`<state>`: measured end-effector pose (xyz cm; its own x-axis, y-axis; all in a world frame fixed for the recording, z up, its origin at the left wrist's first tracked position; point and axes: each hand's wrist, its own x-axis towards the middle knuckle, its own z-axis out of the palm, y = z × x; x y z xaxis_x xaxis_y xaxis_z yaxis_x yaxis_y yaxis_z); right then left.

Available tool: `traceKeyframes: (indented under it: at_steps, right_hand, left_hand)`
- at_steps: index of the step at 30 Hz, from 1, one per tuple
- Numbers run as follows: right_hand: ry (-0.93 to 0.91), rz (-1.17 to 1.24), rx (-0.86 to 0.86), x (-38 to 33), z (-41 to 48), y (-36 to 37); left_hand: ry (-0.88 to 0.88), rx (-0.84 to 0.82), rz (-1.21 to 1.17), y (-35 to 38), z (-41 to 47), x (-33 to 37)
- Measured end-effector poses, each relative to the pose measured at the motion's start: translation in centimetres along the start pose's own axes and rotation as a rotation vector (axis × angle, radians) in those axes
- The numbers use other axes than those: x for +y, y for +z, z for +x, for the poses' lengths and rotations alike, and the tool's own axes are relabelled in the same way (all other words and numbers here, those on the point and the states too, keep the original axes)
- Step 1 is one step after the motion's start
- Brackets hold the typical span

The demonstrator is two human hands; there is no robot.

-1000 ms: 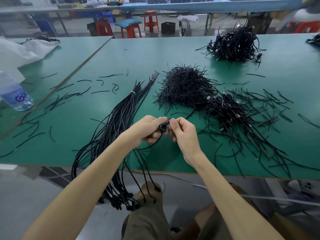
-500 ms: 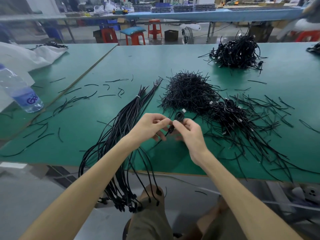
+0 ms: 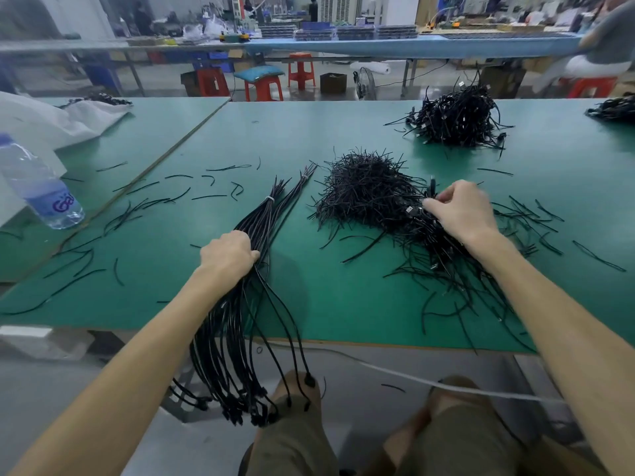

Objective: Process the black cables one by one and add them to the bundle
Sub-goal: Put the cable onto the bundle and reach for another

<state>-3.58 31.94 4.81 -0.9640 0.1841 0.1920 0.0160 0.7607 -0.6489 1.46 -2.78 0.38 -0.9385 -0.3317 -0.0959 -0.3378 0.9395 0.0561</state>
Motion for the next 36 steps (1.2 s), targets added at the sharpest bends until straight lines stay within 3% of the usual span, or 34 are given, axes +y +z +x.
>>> traceKeyframes:
  at_steps: [5, 11, 16, 18, 21, 25, 27, 30, 36]
  right_hand:
    - [-0.004, -0.259, 0.057, 1.8, -1.0, 2.0]
    - [-0.309, -0.379, 0.254, 1.9, -3.9, 3.4]
    - [-0.515, -0.235, -0.005, -0.2, -7.9, 5.8]
    - [-0.559, -0.179, -0.091, -1.1, -9.2, 6.9]
    - [-0.579, -0.048, -0.198, -2.6, -10.9, 8.3]
    - [-0.529, 0.167, -0.364, -3.8, -11.9, 9.5]
    - [-0.532, 0.126, -0.433, -3.4, -11.9, 9.8]
    - [-0.486, 0.023, -0.307, -2.2, -11.5, 9.9]
    - [-0.006, 0.291, 0.001, 0.6, -6.8, 6.8]
  left_hand:
    - [0.018, 0.039, 0.015, -0.1, -0.2, 0.0]
    - [0.04, 0.163, -0.168, -0.7, -0.2, -1.2]
    - [0.072, 0.241, -0.18, -2.6, -0.6, -0.3]
    - [0.146, 0.079, -0.409, -3.7, -1.1, 0.9]
    - [0.341, -0.312, -0.755, -4.7, -2.9, 2.8]
    - [0.628, -0.635, -0.645, -3.8, -4.8, 4.2]
    - [0.641, -0.742, -0.662, -3.0, -5.3, 4.5]
    - [0.591, -0.768, -0.727, -2.7, -5.4, 4.4]
    - [0.738, -0.961, -0.977, -4.0, -5.1, 1.9]
